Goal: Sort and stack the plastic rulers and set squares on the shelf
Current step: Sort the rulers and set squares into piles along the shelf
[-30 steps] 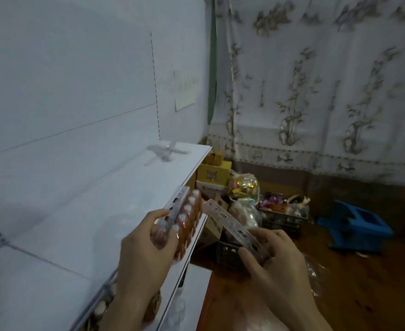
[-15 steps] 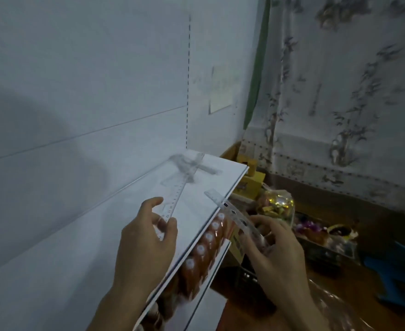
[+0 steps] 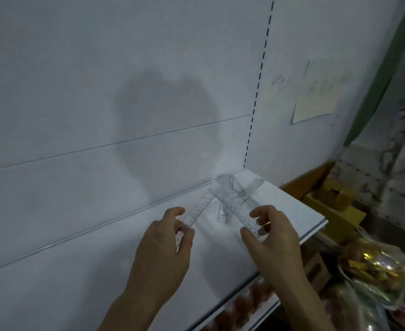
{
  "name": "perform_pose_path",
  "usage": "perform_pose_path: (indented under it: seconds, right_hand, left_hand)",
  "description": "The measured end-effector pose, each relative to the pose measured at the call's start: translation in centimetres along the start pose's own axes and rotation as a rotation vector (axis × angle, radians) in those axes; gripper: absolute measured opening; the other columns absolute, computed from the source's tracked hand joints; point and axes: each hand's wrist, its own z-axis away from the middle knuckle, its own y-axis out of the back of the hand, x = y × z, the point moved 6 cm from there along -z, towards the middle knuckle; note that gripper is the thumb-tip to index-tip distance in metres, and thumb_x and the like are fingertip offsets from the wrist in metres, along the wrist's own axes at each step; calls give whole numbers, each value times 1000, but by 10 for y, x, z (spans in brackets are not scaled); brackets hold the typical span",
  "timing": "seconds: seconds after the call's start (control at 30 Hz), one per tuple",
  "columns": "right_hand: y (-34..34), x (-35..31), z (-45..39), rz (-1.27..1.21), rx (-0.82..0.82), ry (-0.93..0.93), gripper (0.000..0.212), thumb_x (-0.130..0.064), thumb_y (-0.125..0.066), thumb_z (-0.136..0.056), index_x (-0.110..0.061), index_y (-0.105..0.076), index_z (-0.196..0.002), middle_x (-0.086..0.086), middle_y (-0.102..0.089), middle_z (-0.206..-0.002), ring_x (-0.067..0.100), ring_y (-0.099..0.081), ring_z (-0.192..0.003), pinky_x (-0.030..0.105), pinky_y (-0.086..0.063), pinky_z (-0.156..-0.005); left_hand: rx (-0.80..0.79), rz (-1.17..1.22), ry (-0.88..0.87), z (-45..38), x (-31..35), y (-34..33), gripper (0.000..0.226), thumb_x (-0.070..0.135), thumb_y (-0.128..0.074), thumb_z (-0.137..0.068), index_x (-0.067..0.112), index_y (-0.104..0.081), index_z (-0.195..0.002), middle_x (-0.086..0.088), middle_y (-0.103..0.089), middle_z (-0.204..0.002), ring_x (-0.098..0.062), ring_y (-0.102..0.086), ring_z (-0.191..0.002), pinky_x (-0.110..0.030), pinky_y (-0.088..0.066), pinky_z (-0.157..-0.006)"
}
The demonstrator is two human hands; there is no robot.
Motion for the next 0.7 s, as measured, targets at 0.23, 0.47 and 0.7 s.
perform_pose_path:
  seconds: [0.23, 0.47, 0.7]
  right_hand:
    - [-18, 40, -92, -12, -185, 18, 37, -38, -77, -84, -37, -52, -111, -15, -56, -105, 6, -56, -96, 18, -49, -80]
    - [-19, 58, -107, -88, -224, 200, 34, -38, -62, -95, -43, -43, -122, -17, -52, -117, 9, -48, -112, 38, -44, -98]
    - [-22, 47, -113, -24, -336, 305, 25, -32, -61, -96, -39, -54, -119, -16, -56, -118, 9, -49, -115, 39, -44, -100]
  left_hand:
    - [-41, -60, 64, -70, 21, -86, 41, 33, -57, -97, 29, -44, -136, 27, -55, -105, -9, -54, -107, -25, -40, -90]
    - [12, -6, 187, -74, 10, -95, 45, 29, -48, -100, 18, -47, -144, 3, -52, -145, -12, -48, -132, -29, -38, -111]
    - [56, -183, 136, -76, 5, -59, 41, 30, -46, -101, 21, -51, -140, 7, -54, -141, -10, -48, -129, -17, -28, -103]
